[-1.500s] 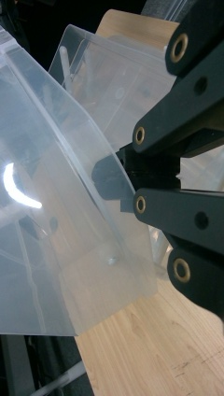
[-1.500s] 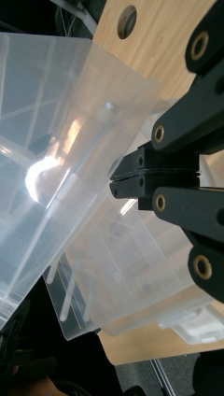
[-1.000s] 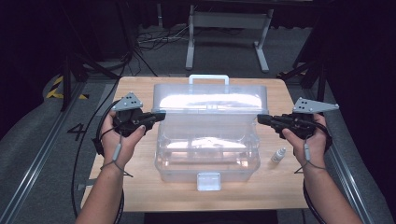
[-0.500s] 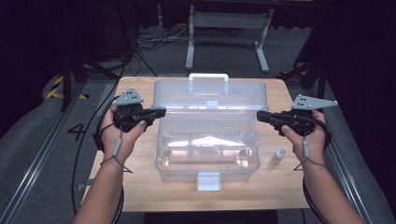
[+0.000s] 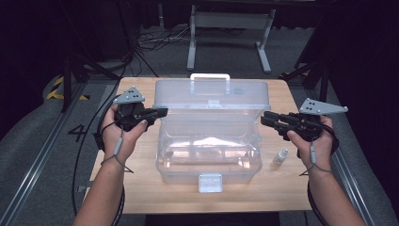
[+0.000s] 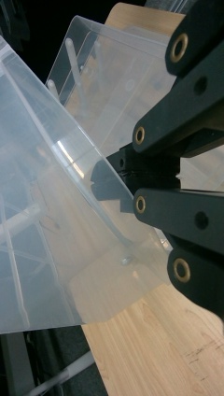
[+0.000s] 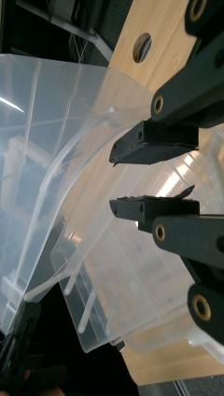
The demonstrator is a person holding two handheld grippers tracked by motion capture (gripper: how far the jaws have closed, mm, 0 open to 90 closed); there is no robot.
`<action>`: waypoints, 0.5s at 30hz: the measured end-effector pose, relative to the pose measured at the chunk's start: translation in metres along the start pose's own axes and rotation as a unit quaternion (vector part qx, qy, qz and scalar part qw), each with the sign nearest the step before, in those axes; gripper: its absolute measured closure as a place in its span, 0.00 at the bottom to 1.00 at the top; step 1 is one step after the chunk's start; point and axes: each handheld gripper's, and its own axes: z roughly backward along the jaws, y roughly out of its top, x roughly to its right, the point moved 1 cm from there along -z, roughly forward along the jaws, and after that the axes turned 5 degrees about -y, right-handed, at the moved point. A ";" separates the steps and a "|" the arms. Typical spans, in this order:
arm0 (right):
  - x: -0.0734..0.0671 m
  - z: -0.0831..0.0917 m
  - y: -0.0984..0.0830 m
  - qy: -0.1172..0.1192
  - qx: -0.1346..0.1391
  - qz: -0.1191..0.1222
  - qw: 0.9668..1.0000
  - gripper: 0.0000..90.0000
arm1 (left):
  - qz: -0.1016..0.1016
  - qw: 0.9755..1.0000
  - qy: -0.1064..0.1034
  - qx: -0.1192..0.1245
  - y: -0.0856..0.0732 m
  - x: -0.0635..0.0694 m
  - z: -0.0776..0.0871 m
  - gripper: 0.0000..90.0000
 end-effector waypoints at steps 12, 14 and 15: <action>0.003 0.017 0.001 -0.069 0.030 0.009 0.997 0.58 | 0.001 1.000 0.000 -0.004 0.001 0.000 0.000 1.00; 0.005 0.014 0.002 -0.084 0.033 0.015 0.996 0.55 | 0.001 1.000 0.000 -0.004 0.002 0.000 0.000 1.00; 0.005 0.012 0.003 -0.088 0.033 0.017 0.995 0.54 | 0.001 1.000 0.000 -0.004 0.002 0.000 0.000 1.00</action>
